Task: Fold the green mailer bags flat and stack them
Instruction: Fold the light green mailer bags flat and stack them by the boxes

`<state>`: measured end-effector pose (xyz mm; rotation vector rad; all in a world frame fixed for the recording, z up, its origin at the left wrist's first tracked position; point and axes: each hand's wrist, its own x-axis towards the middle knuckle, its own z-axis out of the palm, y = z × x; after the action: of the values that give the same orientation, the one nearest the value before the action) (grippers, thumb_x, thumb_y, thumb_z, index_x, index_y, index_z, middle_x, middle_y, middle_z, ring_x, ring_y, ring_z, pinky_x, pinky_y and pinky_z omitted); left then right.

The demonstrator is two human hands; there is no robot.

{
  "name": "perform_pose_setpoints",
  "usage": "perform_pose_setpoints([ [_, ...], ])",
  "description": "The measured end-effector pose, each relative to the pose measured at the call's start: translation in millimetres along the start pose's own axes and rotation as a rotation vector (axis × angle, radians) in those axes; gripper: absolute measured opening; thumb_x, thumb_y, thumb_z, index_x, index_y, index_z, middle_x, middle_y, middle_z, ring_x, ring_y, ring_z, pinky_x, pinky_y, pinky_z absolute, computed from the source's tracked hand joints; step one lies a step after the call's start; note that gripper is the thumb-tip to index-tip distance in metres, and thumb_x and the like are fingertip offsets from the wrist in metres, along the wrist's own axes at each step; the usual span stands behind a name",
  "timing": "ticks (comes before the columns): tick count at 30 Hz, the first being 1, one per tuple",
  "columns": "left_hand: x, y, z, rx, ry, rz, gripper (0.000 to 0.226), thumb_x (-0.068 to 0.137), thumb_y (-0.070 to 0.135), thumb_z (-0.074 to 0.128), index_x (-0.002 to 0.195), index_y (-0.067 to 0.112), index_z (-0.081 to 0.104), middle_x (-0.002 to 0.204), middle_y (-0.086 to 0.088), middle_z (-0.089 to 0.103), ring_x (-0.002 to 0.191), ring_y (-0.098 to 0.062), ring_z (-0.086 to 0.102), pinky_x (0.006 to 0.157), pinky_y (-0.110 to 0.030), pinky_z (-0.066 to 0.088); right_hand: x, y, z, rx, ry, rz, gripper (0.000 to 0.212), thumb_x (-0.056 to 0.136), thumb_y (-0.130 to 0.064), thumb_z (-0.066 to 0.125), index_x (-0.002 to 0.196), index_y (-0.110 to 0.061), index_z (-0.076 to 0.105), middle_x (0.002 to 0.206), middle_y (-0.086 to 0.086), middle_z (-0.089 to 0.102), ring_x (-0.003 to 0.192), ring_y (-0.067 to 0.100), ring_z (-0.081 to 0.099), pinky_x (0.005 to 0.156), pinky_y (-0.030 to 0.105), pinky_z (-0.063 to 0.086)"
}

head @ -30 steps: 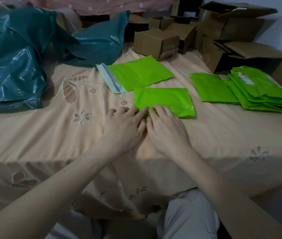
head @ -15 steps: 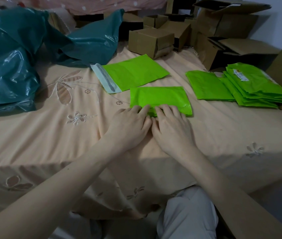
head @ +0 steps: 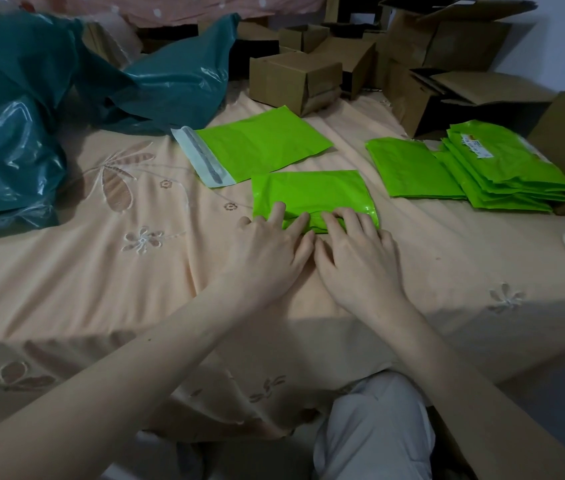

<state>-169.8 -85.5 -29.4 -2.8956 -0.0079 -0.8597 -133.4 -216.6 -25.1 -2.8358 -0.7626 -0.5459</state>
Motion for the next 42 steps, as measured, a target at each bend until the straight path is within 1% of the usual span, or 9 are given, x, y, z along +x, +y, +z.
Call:
perform_pose_setpoints([
  [10, -3, 0, 0, -0.026, -0.036, -0.029, 0.046, 0.091, 0.041, 0.03, 0.112, 0.023, 0.067, 0.081, -0.005, 0.063, 0.052, -0.027, 0.059, 0.051, -0.026, 0.039, -1, 36, 2, 0.045, -0.029, 0.043, 0.062, 0.086, -0.045, 0.024, 0.124, -0.005, 0.053, 0.122, 0.012, 0.057, 0.11, 0.033, 0.053, 0.089, 0.043, 0.045],
  [19, -5, 1, -3, -0.043, -0.082, -0.066, 0.049, 0.089, 0.041, 0.031, 0.117, 0.021, 0.065, 0.087, -0.008, 0.066, 0.058, -0.03, 0.062, 0.052, -0.031, 0.045, -3, 46, -4, -0.033, -0.125, 0.064, 0.049, 0.094, -0.045, 0.033, 0.131, -0.017, 0.048, 0.131, 0.0, 0.049, 0.123, 0.023, 0.04, 0.094, 0.043, 0.034],
  [22, -7, -2, -6, -0.127, -0.138, -0.101, 0.056, 0.085, 0.043, 0.03, 0.123, 0.016, 0.061, 0.099, -0.01, 0.066, 0.073, -0.033, 0.065, 0.062, -0.037, 0.051, 10, 58, -13, 0.133, -0.186, 0.117, 0.044, 0.091, -0.051, 0.031, 0.109, -0.025, 0.061, 0.119, 0.002, 0.054, 0.116, 0.029, 0.047, 0.095, 0.045, 0.039],
  [24, -8, -6, -8, -0.174, -0.186, -0.115, 0.066, 0.083, 0.049, 0.02, 0.131, 0.017, 0.053, 0.116, -0.009, 0.062, 0.092, -0.033, 0.064, 0.077, -0.039, 0.05, 23, 63, -23, 0.329, -0.115, 0.195, 0.045, 0.085, -0.054, 0.029, 0.089, -0.023, 0.061, 0.102, 0.005, 0.06, 0.102, 0.035, 0.055, 0.088, 0.046, 0.045],
  [27, -9, -13, -10, -0.227, -0.25, -0.09, 0.077, 0.08, 0.056, 0.006, 0.137, 0.021, 0.044, 0.136, -0.002, 0.05, 0.121, -0.026, 0.051, 0.102, -0.038, 0.035, 43, 63, -29, 0.44, 0.003, 0.137, 0.027, 0.089, -0.034, 0.05, 0.104, -0.016, 0.063, 0.107, 0.013, 0.059, 0.106, 0.034, 0.052, 0.093, 0.04, 0.04],
  [29, -10, -17, -9, -0.258, -0.274, -0.077, 0.078, 0.079, 0.059, 0.004, 0.137, 0.023, 0.042, 0.143, 0.003, 0.044, 0.138, -0.021, 0.033, 0.112, -0.043, 0.021, 53, 60, -31, 0.416, -0.069, 0.084, 0.039, 0.09, -0.027, 0.055, 0.126, -0.012, 0.053, 0.124, 0.015, 0.053, 0.119, 0.033, 0.045, 0.101, 0.035, 0.033],
  [32, -11, -20, -9, -0.285, -0.318, -0.072, 0.079, 0.078, 0.061, 0.001, 0.135, 0.023, 0.04, 0.149, 0.007, 0.037, 0.145, -0.015, 0.013, 0.116, -0.047, 0.009, 58, 53, -28, 0.424, -0.265, 0.077, 0.06, 0.089, -0.04, 0.056, 0.14, -0.017, 0.036, 0.138, 0.014, 0.048, 0.128, 0.03, 0.043, 0.105, 0.039, 0.036],
  [35, -12, -19, -9, -0.336, -0.356, -0.091, 0.086, 0.076, 0.064, -0.001, 0.14, 0.018, 0.032, 0.152, 0.008, 0.031, 0.146, -0.011, 0.005, 0.116, -0.044, 0.003, 52, 46, -20, 0.355, -0.323, 0.057, 0.068, 0.083, -0.049, 0.06, 0.14, -0.024, 0.034, 0.138, 0.009, 0.05, 0.127, 0.029, 0.047, 0.102, 0.042, 0.04],
  [42, -9, -18, -6, -0.44, -0.339, -0.191, 0.08, 0.077, 0.066, 0.005, 0.142, 0.028, 0.03, 0.158, -0.013, 0.005, 0.146, -0.031, 0.001, 0.118, -0.043, 0.009, 42, 43, -17, 0.498, -0.084, 0.061, 0.062, 0.075, -0.038, 0.071, 0.126, -0.025, 0.038, 0.128, 0.009, 0.054, 0.114, 0.032, 0.053, 0.091, 0.045, 0.045],
])
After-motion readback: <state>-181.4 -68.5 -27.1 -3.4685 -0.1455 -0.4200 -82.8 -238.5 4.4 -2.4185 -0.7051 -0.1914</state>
